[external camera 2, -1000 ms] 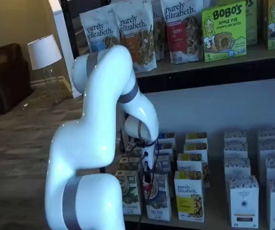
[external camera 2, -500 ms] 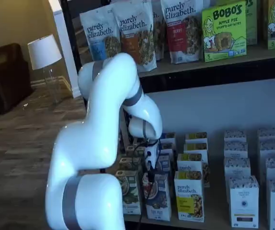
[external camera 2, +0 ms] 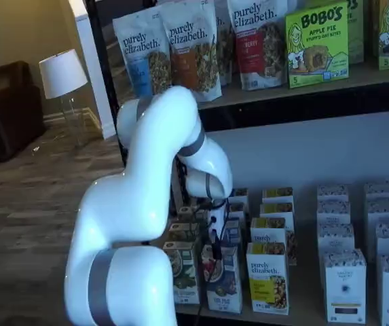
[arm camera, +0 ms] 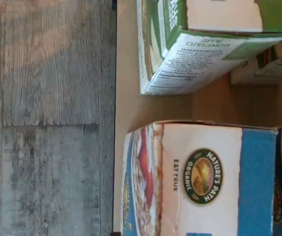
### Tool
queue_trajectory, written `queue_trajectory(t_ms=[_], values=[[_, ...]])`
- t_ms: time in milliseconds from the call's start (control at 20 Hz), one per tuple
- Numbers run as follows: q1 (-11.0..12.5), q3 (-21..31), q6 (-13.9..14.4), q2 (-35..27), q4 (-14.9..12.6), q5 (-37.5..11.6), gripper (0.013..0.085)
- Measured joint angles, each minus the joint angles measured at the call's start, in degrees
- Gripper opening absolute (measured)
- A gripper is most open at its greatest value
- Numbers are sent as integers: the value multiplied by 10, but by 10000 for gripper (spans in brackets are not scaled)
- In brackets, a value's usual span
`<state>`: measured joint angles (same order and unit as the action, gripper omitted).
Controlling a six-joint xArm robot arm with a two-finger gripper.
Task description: Pick up the blue and white box that is on the bottom shelf, the second box from the left
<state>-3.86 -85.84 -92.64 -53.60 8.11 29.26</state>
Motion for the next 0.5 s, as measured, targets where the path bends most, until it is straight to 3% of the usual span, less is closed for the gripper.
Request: queue_trajectory(t_ms=[500], values=[[4, -35, 17, -29, -24, 16, 850]])
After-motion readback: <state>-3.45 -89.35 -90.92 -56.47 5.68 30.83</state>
